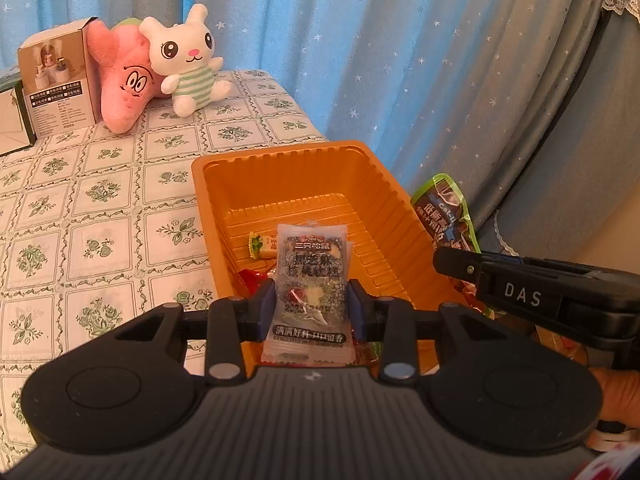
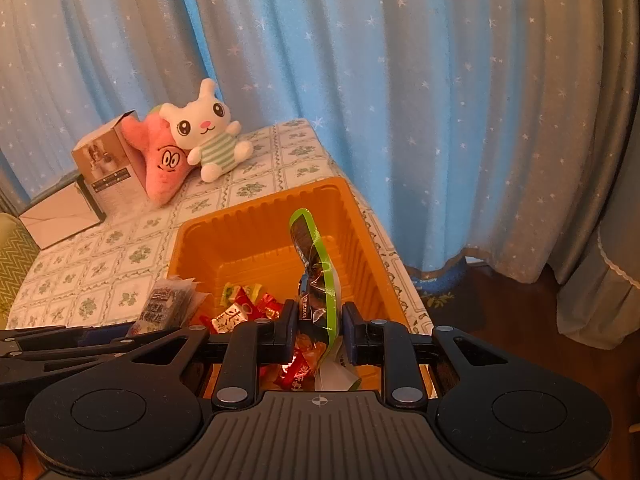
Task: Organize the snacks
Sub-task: 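Carry the packet and green candy over the orange tray and open both tools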
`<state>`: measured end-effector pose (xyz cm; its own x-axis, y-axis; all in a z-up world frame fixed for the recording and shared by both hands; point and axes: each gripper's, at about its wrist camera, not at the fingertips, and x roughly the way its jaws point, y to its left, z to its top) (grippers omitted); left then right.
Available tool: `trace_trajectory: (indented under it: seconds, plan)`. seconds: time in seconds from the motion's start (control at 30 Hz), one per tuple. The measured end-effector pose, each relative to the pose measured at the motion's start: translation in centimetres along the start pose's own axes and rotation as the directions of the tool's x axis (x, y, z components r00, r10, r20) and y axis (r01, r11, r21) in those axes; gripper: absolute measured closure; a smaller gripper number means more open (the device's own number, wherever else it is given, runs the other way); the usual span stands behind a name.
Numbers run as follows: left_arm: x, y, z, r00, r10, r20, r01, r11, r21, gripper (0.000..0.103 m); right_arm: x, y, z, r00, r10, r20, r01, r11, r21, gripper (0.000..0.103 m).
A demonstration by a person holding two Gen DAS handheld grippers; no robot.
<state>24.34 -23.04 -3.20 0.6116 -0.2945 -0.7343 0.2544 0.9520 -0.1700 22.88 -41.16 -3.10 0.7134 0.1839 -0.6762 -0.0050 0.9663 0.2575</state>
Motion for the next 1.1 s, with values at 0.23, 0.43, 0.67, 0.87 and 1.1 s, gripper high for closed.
trace_trajectory:
  seconds: [0.23,0.43,0.67,0.87,1.1]
  plan:
    - [0.6,0.1,0.4,1.0,-0.005,0.0,0.005,1.0,-0.006,0.069,0.2,-0.1,-0.1,1.0,-0.003,-0.004,0.003,1.0,0.001,0.079]
    - [1.2,0.3,0.5,1.0,-0.006,-0.003,0.006,1.0,-0.011,0.068,0.4,-0.1,0.0,1.0,-0.003,-0.003,0.003,1.0,0.002,0.079]
    - [1.1,1.5,0.7,1.0,-0.012,0.014,0.012,0.998,-0.054,0.059,0.4,-0.2,0.0,1.0,-0.004,-0.005,0.004,1.0,0.007,0.079]
    - [-0.1,2.6,-0.3,0.999,0.032,0.017,-0.031,0.998,-0.055,0.059,0.5,-0.1,-0.1,1.0,0.003,-0.011,-0.003,1.0,0.01,0.079]
    - [-1.2,3.3,-1.0,0.998,0.049,0.029,-0.047,0.997,-0.059,0.059,1.0,0.6,0.1,1.0,0.022,-0.02,-0.022,1.0,0.005,0.079]
